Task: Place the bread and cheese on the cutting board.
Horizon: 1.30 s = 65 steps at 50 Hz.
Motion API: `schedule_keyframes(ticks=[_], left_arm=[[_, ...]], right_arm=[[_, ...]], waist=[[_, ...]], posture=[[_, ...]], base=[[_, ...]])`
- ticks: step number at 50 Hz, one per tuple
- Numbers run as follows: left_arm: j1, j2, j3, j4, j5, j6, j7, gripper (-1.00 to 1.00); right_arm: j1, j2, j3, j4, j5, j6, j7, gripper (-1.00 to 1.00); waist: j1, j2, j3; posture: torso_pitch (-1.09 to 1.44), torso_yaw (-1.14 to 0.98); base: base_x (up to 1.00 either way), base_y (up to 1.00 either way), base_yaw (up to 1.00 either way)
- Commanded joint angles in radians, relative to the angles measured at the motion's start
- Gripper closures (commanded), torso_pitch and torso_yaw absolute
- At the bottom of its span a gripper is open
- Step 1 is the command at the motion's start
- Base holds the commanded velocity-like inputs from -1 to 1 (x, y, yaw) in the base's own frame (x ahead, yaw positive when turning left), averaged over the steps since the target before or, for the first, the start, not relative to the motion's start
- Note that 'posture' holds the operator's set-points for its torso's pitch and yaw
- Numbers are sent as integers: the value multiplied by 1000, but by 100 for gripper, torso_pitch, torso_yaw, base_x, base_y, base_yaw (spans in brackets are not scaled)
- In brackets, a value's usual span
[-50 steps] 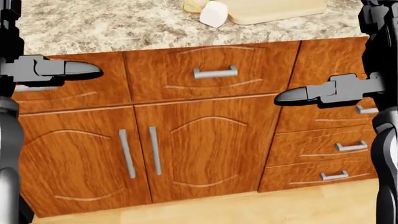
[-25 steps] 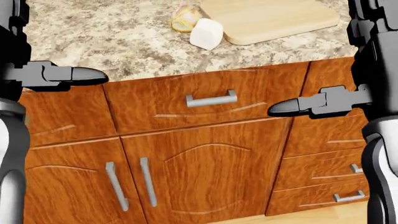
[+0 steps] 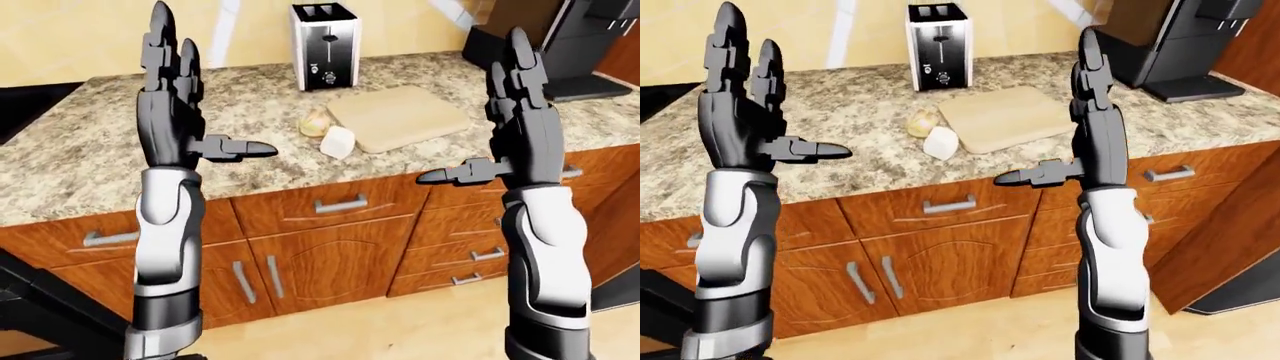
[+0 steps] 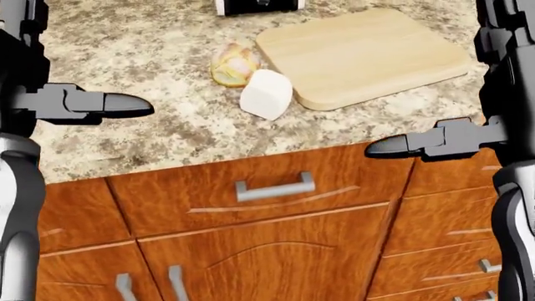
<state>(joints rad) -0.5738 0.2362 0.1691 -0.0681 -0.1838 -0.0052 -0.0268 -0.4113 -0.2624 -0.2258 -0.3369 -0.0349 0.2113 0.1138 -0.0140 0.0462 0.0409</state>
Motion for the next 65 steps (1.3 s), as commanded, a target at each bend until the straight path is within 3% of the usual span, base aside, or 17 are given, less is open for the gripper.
schedule_keyframes(ticks=[1,2,3,4,9,12,14,15,23,26,27,35,38,49,56,60,65], left_arm=[[-22,11,13,-21,0,-20,4,-100],[-20,10,13,-17,2,-24,3,-100],[-19,9,12,-18,1,-22,4,-100],[-18,9,12,-21,0,-20,4,-100],[-18,8,10,-12,7,-28,4,-100],[-17,8,11,-15,5,-25,3,-100],[-18,8,11,-13,6,-27,1,-100],[-18,7,10,-12,7,-28,1,-100],[-14,5,8,-20,11,-31,-3,-100],[-15,5,8,-19,13,-31,-4,-100],[-17,5,7,-18,14,-31,-4,-100],[-10,4,8,-19,15,-33,-4,-100],[-15,5,8,-10,18,-36,-4,-100],[-17,5,8,-4,20,-36,-2,-100],[-14,4,8,-13,20,-32,-3,-100],[-11,3,7,-19,19,-31,-6,-100],[-11,2,6,-21,21,-30,-5,-100]], right_arm=[[9,9,6,0,-4,-76,-1,-100],[-26,-4,2,-17,0,-20,1,-100],[-29,-5,2,-20,1,-13,2,-100],[-29,-6,2,-18,1,-14,1,-100],[-22,-3,1,-13,3,-24,-2,-100],[-25,-2,0,-15,4,-17,-4,-100],[-28,-4,1,-15,5,-12,-4,-100],[2,8,4,11,1,-70,-8,-100],[8,11,7,-8,-1,-64,-3,-100],[-28,-1,4,-33,4,-4,3,-100],[-22,0,3,-31,2,-8,0,-100],[-13,-1,2,-24,-6,-16,1,-100],[-15,-4,1,-23,-9,-18,-2,-100],[-15,-3,5,-12,-25,-21,-15,-100],[-16,-1,0,-17,-16,14,-20,-100],[-19,-2,1,-22,-10,16,-14,-100],[-15,-2,-1,-33,-7,20,-11,-100]], waist=[[1,15,-21],[2,51,-35],[13,8,-25],[9,26,-23],[19,-9,-17],[26,-45,-21],[28,-110,-26],[27,-81,-23],[3,-56,-13],[-8,2,-29],[-8,-24,-21],[15,-59,-41],[24,-51,-57],[17,-46,-19],[10,-43,-50],[23,-45,2],[25,-42,2]], posture=[[0,0],[0,0],[0,0],[0,0],[0,0],[0,0],[0,0],[0,0],[0,0],[0,0],[0,0],[0,0],[0,0],[0,0],[0,0],[0,0],[0,0]], base=[[23,0,0],[21,0,0],[21,0,0],[20,0,0],[12,0,0],[5,0,0],[15,0,0],[16,0,0],[10,0,0],[0,0,0],[0,0,0],[0,0,0],[0,0,8],[0,0,22],[2,0,0],[27,0,0],[33,0,0]])
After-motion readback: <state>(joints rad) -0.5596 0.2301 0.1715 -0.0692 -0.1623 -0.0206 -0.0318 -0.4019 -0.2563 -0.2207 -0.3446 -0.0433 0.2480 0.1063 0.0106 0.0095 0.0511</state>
